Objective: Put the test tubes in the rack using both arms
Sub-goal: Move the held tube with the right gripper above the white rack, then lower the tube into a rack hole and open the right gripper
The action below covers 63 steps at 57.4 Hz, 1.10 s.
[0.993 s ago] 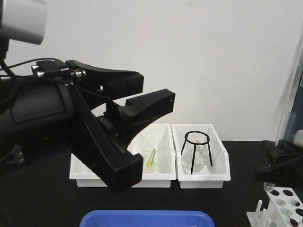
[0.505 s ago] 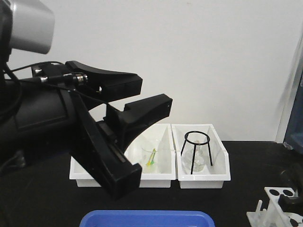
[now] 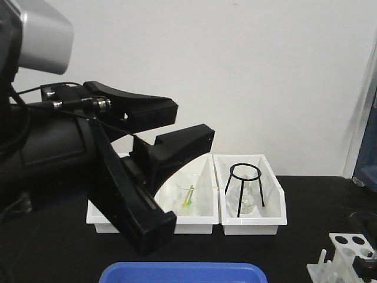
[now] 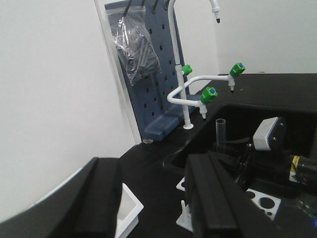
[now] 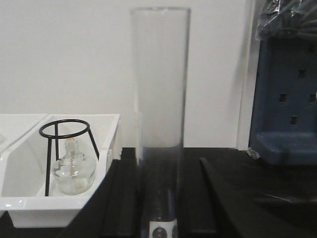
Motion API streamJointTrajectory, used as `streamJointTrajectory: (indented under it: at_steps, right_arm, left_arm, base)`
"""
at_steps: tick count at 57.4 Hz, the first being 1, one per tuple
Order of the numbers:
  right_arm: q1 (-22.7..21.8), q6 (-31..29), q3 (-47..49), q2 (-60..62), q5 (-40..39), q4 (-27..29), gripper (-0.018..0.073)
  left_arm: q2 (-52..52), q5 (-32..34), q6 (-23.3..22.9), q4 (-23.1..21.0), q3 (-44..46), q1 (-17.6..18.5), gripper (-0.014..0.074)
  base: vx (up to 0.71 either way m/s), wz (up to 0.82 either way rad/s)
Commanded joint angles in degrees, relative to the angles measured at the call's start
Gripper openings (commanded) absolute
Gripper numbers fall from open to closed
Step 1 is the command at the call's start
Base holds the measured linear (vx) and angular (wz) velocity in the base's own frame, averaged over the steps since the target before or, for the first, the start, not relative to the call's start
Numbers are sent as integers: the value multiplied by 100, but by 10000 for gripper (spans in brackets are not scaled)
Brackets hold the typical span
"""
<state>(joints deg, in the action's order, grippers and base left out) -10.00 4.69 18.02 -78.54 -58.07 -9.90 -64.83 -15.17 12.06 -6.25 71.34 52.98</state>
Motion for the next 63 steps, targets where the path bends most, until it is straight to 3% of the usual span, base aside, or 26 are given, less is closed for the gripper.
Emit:
streamJointTrajectory:
  at_steps: [1, 48, 63]
  right_arm:
    - [-38, 36, 140, -115, -757, -38, -6]
    - [-38, 15, 140, -1770, -1879, -14, -6]
    - [-38, -102, 140, -2297, -1880, -14, -4]
  left_arm:
    - [140, 422, -20, -13, 182, 8, 410]
    - [140, 379, -25, -13, 182, 8, 410]
    - [140, 379, -30, -19, 182, 8, 410]
  base:
    - [0, 0]
    - [0, 0]
    - [0, 0]
